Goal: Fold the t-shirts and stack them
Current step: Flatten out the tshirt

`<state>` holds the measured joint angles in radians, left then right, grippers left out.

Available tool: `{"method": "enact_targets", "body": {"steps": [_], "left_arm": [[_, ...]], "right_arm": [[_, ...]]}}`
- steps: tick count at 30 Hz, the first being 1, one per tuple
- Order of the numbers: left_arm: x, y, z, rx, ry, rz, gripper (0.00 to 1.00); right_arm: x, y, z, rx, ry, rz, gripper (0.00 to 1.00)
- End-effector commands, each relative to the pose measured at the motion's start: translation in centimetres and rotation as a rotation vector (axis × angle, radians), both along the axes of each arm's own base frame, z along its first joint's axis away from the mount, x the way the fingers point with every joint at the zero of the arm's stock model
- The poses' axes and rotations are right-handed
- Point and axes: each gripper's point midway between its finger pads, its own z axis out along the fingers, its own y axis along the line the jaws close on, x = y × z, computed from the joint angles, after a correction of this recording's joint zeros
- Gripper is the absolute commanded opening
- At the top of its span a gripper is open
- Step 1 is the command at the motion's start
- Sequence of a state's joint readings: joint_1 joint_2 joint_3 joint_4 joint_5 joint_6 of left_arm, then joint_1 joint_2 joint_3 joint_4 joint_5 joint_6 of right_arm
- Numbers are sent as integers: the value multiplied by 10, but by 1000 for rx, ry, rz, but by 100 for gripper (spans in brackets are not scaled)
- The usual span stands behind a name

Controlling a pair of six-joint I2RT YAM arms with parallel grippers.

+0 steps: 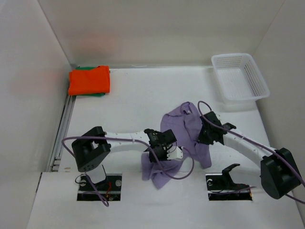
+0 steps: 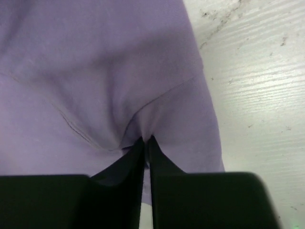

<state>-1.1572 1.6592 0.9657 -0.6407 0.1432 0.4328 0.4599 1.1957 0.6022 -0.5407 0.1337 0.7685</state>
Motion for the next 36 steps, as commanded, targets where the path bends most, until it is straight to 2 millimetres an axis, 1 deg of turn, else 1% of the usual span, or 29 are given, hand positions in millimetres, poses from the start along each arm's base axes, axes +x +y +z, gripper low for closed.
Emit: {"method": "enact_targets", "body": {"steps": [1,2,3,5,7,8,10,11,12,13,14,15,16,17,18,19,20,22,23,24,26,28,30,32,36], "left_arm": [[16,10,-19,22,-23,40,9],[28,13,-10,3,-37,82,6],[43,17,1,-25,-48,133,5],[78,35,28,-84,-71,258,4],[115,65,51,-120,-113,367,6],[133,81,60,-126,-144,413,6],[166,113,73,-127,-197,499,10],[179,125,78,-125,-211,537,16],[189,133,81,-123,-218,566,26],[197,139,84,-124,-220,588,37],[205,145,87,-126,-227,612,50],[213,150,90,-129,-236,640,57],[221,157,93,-132,-249,669,61],[228,165,97,-131,-264,698,63],[235,174,102,-132,-280,733,63],[239,183,107,-133,-294,761,63],[240,191,113,-136,-305,784,64],[227,202,118,-136,-302,788,66],[216,204,115,-129,-289,770,67],[203,207,107,-110,-271,743,68],[179,214,83,-56,-241,700,69],[166,223,61,-1,-223,697,69],[159,236,41,61,-216,736,68],[153,238,32,77,-196,763,67],[143,234,16,88,-164,760,68]], "right_arm": [[8,7,13,39,-61,-10,2],[10,7,19,47,-79,-9,0],[11,6,26,55,-92,-13,0],[15,-2,34,51,-112,-29,0],[22,-18,38,36,-131,-60,0],[25,-23,39,28,-131,-66,0],[37,-25,41,29,-136,-55,0],[43,-23,41,33,-136,-45,0],[50,-20,41,37,-134,-37,4],[57,-17,40,36,-134,-32,7],[65,-16,39,33,-137,-28,12],[71,-15,37,27,-142,-22,18],[76,-16,35,24,-147,-28,23],[81,-23,34,17,-152,-48,26],[83,-26,35,22,-153,-57,31],[85,-29,40,26,-167,-63,36],[83,-29,46,31,-185,-59,40],[70,-17,58,50,-205,-19,47],[60,-11,61,59,-206,-5,50],[48,-5,61,68,-192,3,54],[23,6,53,101,-145,0,58],[2,14,37,125,-97,3,62],[-11,19,23,130,-60,0,65],[-15,22,12,135,-39,0,66],[-14,32,-4,138,-8,17,66]]}}
